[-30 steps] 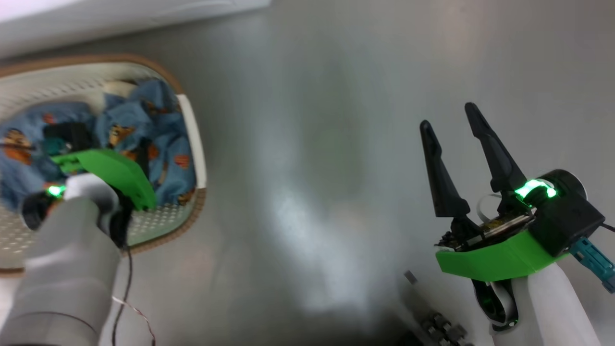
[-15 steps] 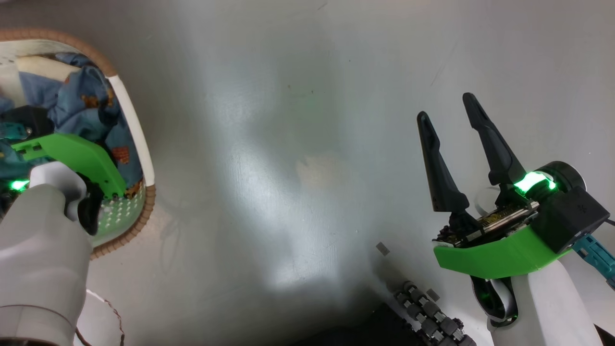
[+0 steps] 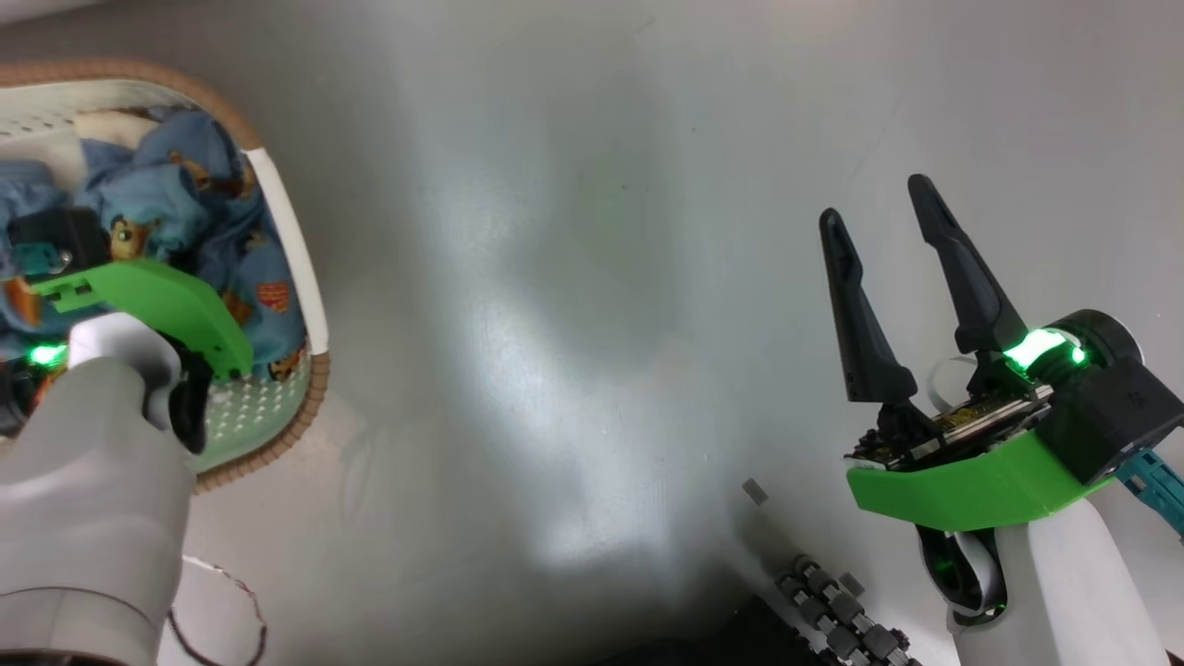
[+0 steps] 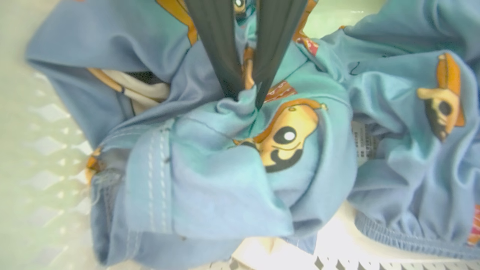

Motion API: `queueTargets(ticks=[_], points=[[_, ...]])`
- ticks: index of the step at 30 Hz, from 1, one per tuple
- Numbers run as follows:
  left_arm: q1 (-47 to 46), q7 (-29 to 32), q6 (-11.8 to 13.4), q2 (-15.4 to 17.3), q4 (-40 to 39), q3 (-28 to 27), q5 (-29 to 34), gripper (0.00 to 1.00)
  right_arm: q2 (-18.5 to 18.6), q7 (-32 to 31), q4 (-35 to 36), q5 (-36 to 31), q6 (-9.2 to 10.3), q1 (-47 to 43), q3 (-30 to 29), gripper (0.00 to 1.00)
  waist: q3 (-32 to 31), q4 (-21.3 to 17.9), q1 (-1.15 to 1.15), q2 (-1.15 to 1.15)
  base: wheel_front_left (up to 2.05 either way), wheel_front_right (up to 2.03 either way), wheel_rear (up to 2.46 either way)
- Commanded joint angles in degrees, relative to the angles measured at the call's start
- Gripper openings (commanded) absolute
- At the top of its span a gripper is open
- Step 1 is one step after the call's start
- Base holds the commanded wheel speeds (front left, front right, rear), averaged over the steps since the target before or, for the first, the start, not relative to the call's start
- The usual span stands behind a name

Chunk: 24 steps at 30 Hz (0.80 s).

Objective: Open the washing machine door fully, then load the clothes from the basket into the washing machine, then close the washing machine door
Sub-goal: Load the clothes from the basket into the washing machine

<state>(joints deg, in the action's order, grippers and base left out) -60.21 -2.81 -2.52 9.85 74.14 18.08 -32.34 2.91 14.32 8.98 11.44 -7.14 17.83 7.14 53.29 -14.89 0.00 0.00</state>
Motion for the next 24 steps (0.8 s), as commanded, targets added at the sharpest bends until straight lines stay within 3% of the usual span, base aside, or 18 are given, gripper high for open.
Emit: queueTargets(ticks=[1, 9, 15, 24], points=[[2.04, -0.87, 0.39, 1.38, -0.23, -0.69, 0.02, 0.0, -0.02, 0.67, 1.27, -0.1, -0.35, -1.96, 0.92, 1.0, -0.89, 0.81, 0.0, 0.0, 0.0, 0.0, 0.0], [4.57, -9.75, 1.02, -1.03, -0.3, 0.23, 0.67, 0.0, 0.35, 0.67, 1.19, -1.57, -0.35, -2.9, -0.38, 1.0, -6.08, 4.29, 0.0, 0.0, 0.0, 0.0, 0.0], [7.78, -12.03, 1.38, -1.92, -2.49, 0.0, 0.89, 0.0, 1.27, 0.68, 0.19, -2.27, -0.35, -4.28, -1.07, 1.0, -11.15, 6.38, 0.0, 0.0, 0.0, 0.0, 0.0], [17.78, -12.18, 4.35, -1.85, -19.77, -3.57, 5.16, 0.0, 2.2, 0.13, -2.47, -3.23, -0.35, -7.39, -2.23, 1.0, -19.29, 9.49, 0.0, 0.0, 0.0, 0.0, 0.0]])
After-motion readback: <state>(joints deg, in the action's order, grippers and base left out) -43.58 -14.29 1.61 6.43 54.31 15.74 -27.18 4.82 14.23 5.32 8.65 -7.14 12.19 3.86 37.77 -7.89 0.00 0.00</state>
